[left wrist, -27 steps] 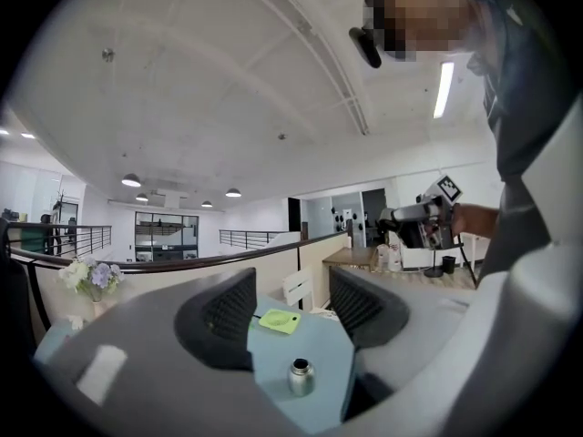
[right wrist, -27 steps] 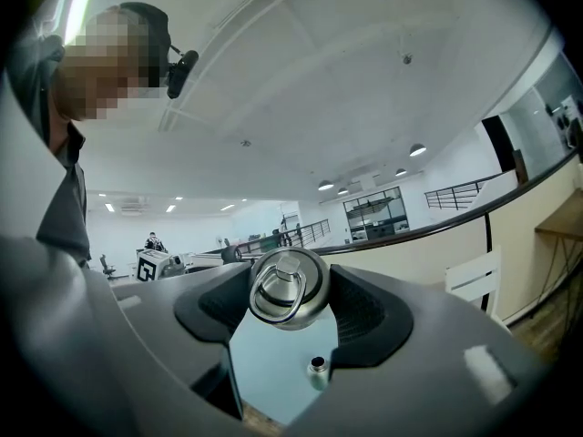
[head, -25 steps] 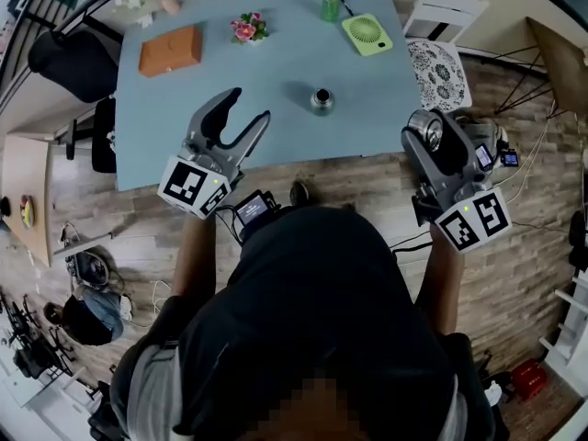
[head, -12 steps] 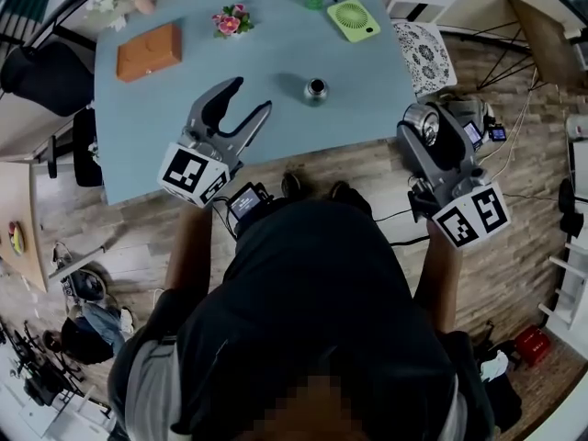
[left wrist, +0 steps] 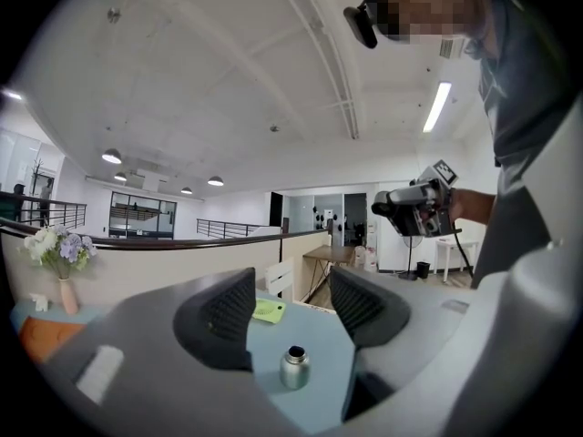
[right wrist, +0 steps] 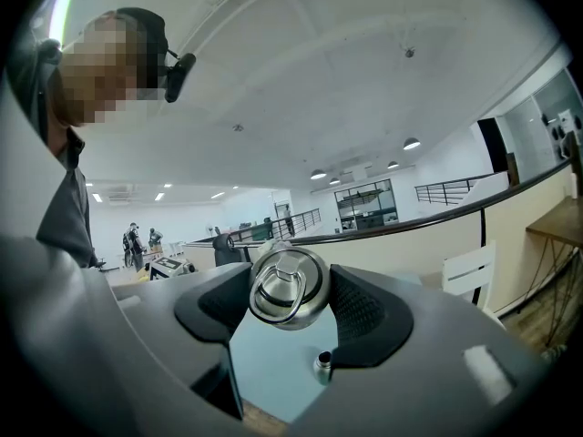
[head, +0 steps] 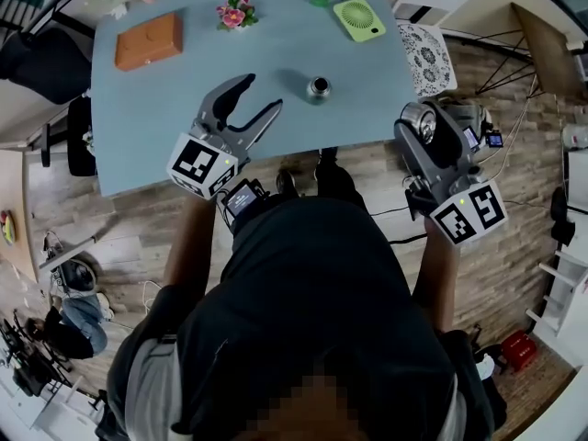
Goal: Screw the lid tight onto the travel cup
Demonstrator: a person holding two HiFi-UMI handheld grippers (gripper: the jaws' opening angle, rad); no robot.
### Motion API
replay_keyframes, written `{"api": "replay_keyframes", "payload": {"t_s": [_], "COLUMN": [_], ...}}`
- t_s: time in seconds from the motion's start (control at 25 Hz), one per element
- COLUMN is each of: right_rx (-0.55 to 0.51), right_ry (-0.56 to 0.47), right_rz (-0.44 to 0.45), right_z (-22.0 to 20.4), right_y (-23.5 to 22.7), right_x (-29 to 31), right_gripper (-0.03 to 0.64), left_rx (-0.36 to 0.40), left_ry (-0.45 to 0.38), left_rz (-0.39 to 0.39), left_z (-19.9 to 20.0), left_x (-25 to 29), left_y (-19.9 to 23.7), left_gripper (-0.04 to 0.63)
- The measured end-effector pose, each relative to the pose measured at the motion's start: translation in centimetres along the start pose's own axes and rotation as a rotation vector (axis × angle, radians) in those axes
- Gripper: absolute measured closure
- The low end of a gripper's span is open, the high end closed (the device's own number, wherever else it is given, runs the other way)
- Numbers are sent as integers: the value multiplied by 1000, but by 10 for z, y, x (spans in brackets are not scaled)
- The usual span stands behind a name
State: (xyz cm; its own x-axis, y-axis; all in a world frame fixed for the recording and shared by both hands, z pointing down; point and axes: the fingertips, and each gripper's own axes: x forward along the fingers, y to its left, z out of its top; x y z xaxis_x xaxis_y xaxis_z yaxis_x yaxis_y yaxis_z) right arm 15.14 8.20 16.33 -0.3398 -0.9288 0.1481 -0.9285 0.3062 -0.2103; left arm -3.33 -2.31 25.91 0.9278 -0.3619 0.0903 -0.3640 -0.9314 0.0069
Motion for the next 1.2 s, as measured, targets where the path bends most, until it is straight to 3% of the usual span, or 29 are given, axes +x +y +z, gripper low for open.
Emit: {"api": "replay_keyframes", "payload": {"t_s": [0.32,0.6,1.2], "right_rx": [11,17,-2], "right_ry": [54,127,297], "right_rz": [74,130,227], "right_z": [-9,-27,-96], "right_y": [-15,-27,-42], "right_x": [40,75,139], "right_gripper": [351,351,351], "left_rx": [-20,-31,-41], "left_ry": [49,88,265], "left_rz": [28,-3,-72], "left_z": [-24,-52,-157], "left_x": [16,43,101], "left_y": [6,1,-8], "left_gripper": [300,276,238]}}
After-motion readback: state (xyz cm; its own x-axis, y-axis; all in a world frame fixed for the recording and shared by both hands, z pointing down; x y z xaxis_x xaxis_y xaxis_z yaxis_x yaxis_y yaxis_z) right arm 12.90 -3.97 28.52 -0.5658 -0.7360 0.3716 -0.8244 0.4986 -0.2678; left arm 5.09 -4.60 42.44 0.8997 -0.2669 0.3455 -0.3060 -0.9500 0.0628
